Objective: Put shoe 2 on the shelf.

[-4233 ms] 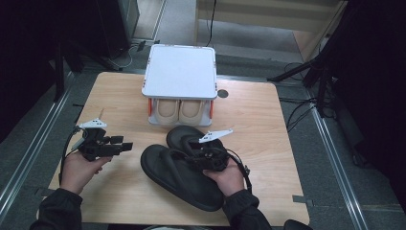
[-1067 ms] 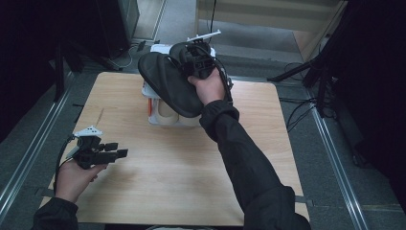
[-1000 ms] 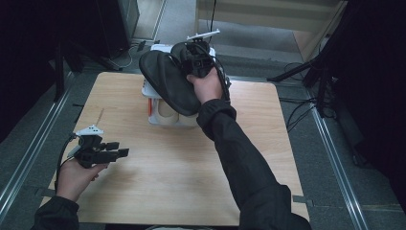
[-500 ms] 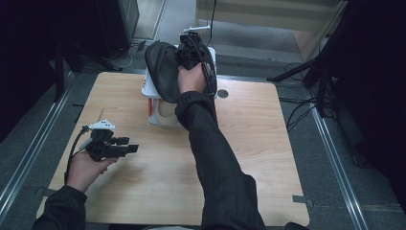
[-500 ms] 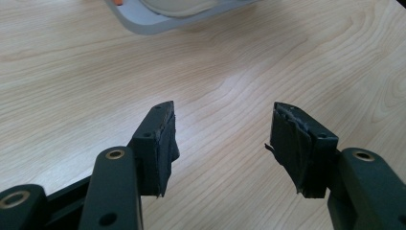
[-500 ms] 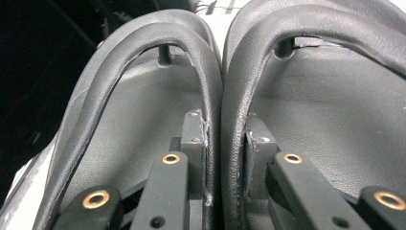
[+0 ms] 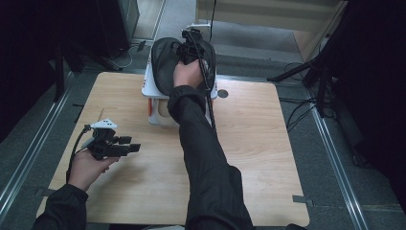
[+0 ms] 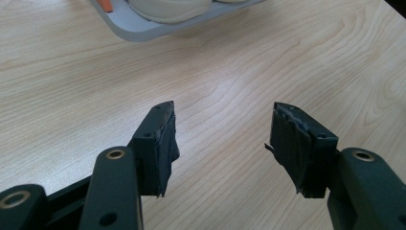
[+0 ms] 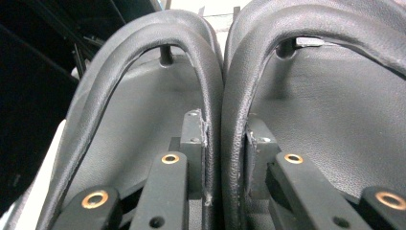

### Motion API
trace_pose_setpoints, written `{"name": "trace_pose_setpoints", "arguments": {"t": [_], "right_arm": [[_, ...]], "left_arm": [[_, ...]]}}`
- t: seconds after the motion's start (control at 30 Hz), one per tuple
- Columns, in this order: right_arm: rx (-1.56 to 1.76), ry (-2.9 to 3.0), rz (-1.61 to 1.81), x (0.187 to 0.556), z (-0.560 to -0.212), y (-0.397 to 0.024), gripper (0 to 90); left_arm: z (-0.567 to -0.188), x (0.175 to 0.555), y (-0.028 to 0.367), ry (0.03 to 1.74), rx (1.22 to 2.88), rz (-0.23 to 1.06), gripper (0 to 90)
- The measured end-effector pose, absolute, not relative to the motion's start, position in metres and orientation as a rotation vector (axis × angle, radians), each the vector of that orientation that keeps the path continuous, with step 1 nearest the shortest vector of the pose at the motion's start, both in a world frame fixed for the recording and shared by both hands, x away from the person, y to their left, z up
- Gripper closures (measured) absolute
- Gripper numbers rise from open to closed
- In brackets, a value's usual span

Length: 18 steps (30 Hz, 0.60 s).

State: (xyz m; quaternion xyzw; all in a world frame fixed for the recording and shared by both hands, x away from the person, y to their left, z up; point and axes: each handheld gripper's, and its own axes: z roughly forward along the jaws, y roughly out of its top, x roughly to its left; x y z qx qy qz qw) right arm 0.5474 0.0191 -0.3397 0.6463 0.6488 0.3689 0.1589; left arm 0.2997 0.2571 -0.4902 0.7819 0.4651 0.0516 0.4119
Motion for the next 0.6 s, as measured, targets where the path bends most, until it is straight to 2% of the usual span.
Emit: {"name": "trace_pose_setpoints", "arguments": {"t": [0.6], "right_arm": [[1.885,1.795,1.054,0.551,-0.3403,0.0273,74.4]], "left_arm": [[-0.4899,0.2989,0.257,1.168,1.97,0.127,42.6]]}}
